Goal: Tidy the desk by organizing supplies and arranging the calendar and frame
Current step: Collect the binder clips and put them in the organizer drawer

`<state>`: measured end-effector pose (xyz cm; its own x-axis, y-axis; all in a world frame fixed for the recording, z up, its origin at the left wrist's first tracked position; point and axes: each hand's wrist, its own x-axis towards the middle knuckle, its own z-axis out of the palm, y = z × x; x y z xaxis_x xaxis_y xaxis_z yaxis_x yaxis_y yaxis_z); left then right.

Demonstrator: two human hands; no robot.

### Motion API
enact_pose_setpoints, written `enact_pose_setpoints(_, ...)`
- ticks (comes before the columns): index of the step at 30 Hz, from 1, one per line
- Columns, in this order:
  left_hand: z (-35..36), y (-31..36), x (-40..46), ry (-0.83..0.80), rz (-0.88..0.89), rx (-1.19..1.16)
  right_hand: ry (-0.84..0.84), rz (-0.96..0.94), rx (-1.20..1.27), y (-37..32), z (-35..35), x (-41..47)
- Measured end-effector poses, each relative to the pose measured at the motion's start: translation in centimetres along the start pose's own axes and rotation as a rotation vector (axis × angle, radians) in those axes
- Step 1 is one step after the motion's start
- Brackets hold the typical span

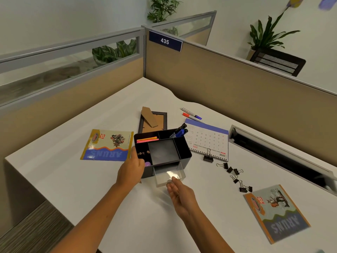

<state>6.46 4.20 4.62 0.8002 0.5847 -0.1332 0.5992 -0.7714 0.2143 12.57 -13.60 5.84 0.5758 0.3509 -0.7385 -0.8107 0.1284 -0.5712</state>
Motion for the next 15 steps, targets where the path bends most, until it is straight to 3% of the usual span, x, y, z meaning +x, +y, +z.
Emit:
enact_pose_setpoints(3,0.2,-0.7,-0.1,0.036,-0.157,-0.33,0.037,-0.033,-0.171,0.1,0.3,0.0)
enact_pose_setpoints(9,1.1,-0.4,-0.2,0.26,-0.202,-0.416,0.317,-0.377,-0.546,-1.3,-1.7,2.4)
enact_pose_setpoints(12,1.1,-0.3,-0.1,0.265,-0.232,-0.493,0.399,-0.574,-0.845,-3.5,-3.1,5.0)
enact_pose_setpoints(15,0.8,-0.2,0.0,0.25,-0.244,-0.53,0.482,-0.631,-1.159,-6.2,-4.2,8.0)
